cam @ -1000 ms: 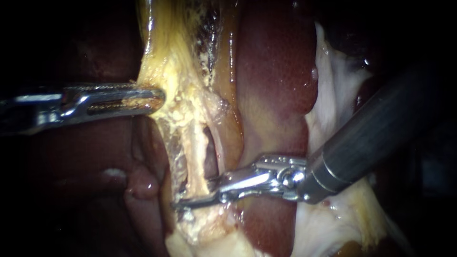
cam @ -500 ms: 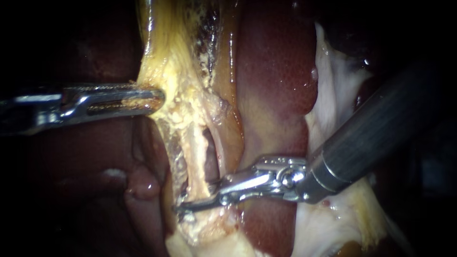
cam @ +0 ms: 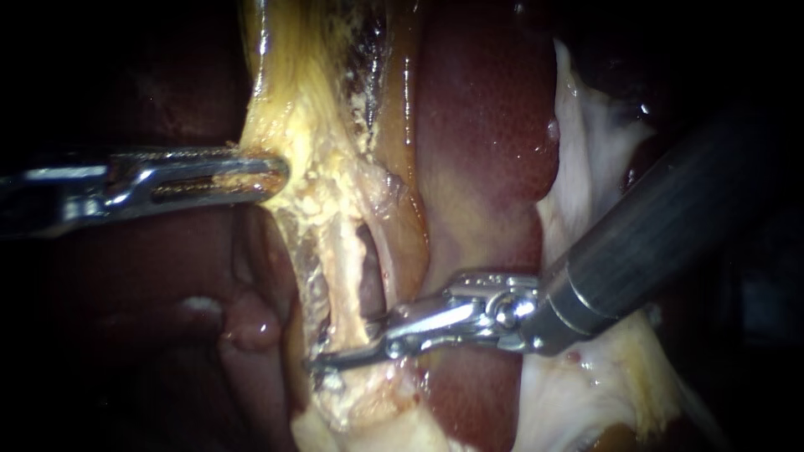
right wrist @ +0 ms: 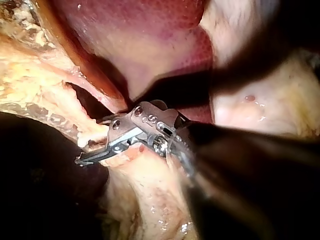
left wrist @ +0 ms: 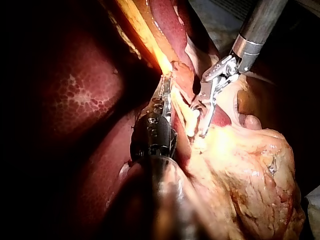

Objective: Going back first clip left tube

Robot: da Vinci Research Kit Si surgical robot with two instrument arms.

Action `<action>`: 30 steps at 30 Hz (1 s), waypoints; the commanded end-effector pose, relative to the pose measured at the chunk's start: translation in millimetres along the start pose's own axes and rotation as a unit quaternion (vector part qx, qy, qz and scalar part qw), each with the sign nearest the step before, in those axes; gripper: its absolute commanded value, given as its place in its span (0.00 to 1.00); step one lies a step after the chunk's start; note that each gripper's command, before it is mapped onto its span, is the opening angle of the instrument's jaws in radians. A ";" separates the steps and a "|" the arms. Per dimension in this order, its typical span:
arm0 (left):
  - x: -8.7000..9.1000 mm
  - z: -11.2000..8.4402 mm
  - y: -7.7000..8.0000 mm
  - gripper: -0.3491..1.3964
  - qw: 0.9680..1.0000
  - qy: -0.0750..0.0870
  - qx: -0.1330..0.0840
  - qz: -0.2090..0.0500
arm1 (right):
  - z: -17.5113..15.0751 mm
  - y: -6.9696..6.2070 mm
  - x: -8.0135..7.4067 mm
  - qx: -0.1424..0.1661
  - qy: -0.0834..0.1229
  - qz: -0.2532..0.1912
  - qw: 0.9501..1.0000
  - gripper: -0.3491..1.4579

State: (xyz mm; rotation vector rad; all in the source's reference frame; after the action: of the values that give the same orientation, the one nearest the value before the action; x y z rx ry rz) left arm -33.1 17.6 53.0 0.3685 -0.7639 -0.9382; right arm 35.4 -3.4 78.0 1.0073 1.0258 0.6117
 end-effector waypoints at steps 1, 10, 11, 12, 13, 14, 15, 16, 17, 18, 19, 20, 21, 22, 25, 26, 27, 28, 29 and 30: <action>0.0 0.0 0.0 0.00 1.000 0.000 0.000 0.000 | -0.1 0.0 0.1 0.001 0.003 -0.012 1.000 0.49; 0.0 0.0 0.0 0.00 1.000 0.000 0.000 0.000 | -1.1 -0.2 1.0 -0.003 0.030 -0.111 0.993 0.52; 0.0 0.0 0.0 0.00 1.000 0.000 0.000 0.000 | -1.3 -0.2 1.0 -0.003 0.030 -0.119 0.992 0.52; 0.0 -0.1 0.0 0.00 1.000 0.000 0.000 0.000 | -1.5 -0.2 1.0 -0.005 0.031 -0.128 0.991 0.52; 0.1 -0.1 0.1 0.00 1.000 0.000 0.000 0.000 | -1.9 -0.2 1.0 -0.005 0.031 -0.141 0.989 0.52; 0.1 -0.1 0.1 0.00 1.000 0.000 0.000 0.000 | -2.2 -0.2 1.0 -0.007 0.031 -0.153 0.988 0.52; 0.1 -0.1 0.1 0.00 1.000 0.000 0.000 0.000 | -2.6 -0.3 1.0 -0.008 0.032 -0.164 0.986 0.52; 0.1 -0.1 0.1 0.00 1.000 0.000 0.000 0.000 | -3.0 -0.3 1.0 -0.008 0.031 -0.172 0.985 0.52; 0.1 -0.2 0.1 0.00 1.000 0.000 -0.001 0.000 | -3.7 -0.5 1.0 -0.008 0.031 -0.186 0.982 0.52; 0.1 -0.2 0.1 0.00 1.000 0.000 -0.001 0.000 | -4.2 -0.7 0.9 -0.007 0.031 -0.194 0.980 0.52; 0.1 -0.2 0.1 0.00 1.000 0.000 -0.001 0.000 | -4.9 -0.8 0.9 -0.008 0.031 -0.202 0.979 0.52; 0.1 -0.2 0.1 0.00 1.000 0.000 -0.001 0.000 | -5.8 -1.1 0.9 -0.009 0.031 -0.216 0.976 0.52; 0.1 -0.2 0.1 0.00 1.000 0.000 -0.001 0.000 | -6.5 -1.3 0.9 -0.012 0.032 -0.229 0.973 0.52; 0.1 -0.2 0.2 0.00 1.000 0.000 -0.001 0.000 | -7.2 -1.5 1.0 -0.014 0.033 -0.236 0.971 0.52; 0.1 -0.2 0.2 0.00 1.000 -0.002 0.000 0.000 | -9.8 -2.2 1.5 -0.022 0.035 -0.256 0.966 0.52; 0.1 -0.2 0.2 0.00 1.000 -0.002 0.000 0.000 | -10.8 -2.4 1.9 -0.025 0.036 -0.267 0.963 0.52; 0.1 -0.2 0.2 0.00 1.000 -0.002 0.000 0.000 | -11.5 -2.7 2.1 -0.028 0.037 -0.273 0.961 0.52; 0.1 -0.2 0.2 0.00 1.000 -0.002 0.000 0.000 | -12.3 -2.9 2.5 -0.030 0.037 -0.278 0.959 0.52; 0.1 -0.2 0.3 0.00 1.000 -0.002 0.000 0.000 | -13.2 -3.3 2.9 -0.033 0.039 -0.285 0.957 0.52; 0.1 -0.2 0.3 0.00 1.000 -0.002 0.000 0.000 | -13.9 -3.5 3.3 -0.034 0.043 -0.291 0.955 0.52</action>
State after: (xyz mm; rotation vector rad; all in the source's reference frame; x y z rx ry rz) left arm -32.8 17.7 53.0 0.3656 -0.7662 -0.9384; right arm 23.7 3.5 70.8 0.5650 1.3001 0.1982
